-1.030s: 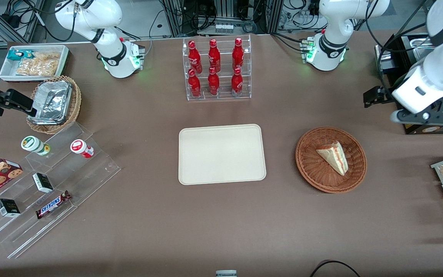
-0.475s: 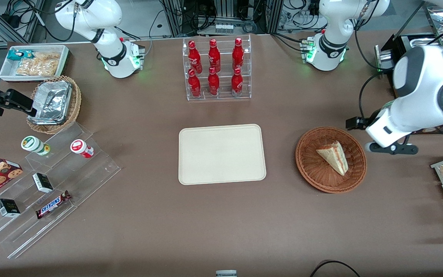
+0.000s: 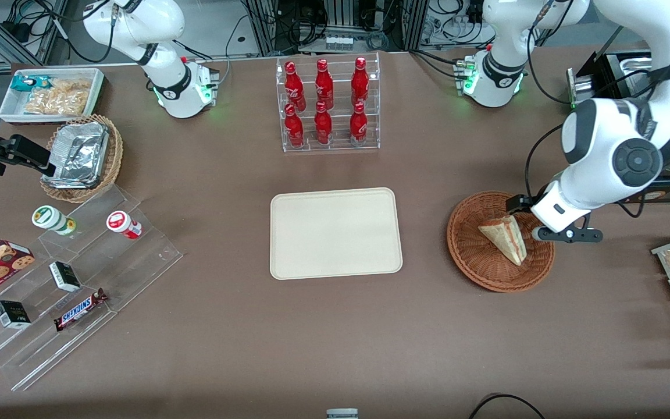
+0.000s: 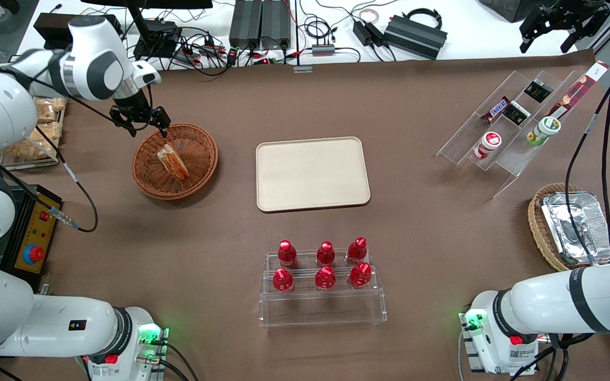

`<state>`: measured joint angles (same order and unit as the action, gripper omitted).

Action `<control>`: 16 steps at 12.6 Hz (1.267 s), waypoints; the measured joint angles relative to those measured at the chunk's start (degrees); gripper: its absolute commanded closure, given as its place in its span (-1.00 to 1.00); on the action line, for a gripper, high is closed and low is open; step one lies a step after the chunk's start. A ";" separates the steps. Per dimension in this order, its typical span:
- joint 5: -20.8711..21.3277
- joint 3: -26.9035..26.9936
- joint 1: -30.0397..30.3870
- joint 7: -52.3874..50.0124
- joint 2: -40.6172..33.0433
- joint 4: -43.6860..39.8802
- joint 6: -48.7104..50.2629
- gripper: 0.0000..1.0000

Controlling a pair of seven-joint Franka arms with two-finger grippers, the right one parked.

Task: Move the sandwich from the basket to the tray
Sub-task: 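Lower the open left gripper around the sandwich and close it, then lift the sandwich out of the basket with the left gripper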

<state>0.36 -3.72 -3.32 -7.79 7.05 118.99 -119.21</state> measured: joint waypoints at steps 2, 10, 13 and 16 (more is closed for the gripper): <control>-0.02 -0.06 -0.01 -8.35 -0.48 4.99 -7.76 -1.00; -0.62 -0.36 -0.06 -42.06 1.04 9.68 -15.35 -1.00; -1.71 -0.36 -0.06 -43.31 3.87 9.79 -17.71 -1.00; -1.88 -0.36 -0.06 -43.48 6.68 9.79 -19.42 0.35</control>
<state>-1.52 -4.08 -3.38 -51.27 13.73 128.78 -138.63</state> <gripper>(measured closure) 0.000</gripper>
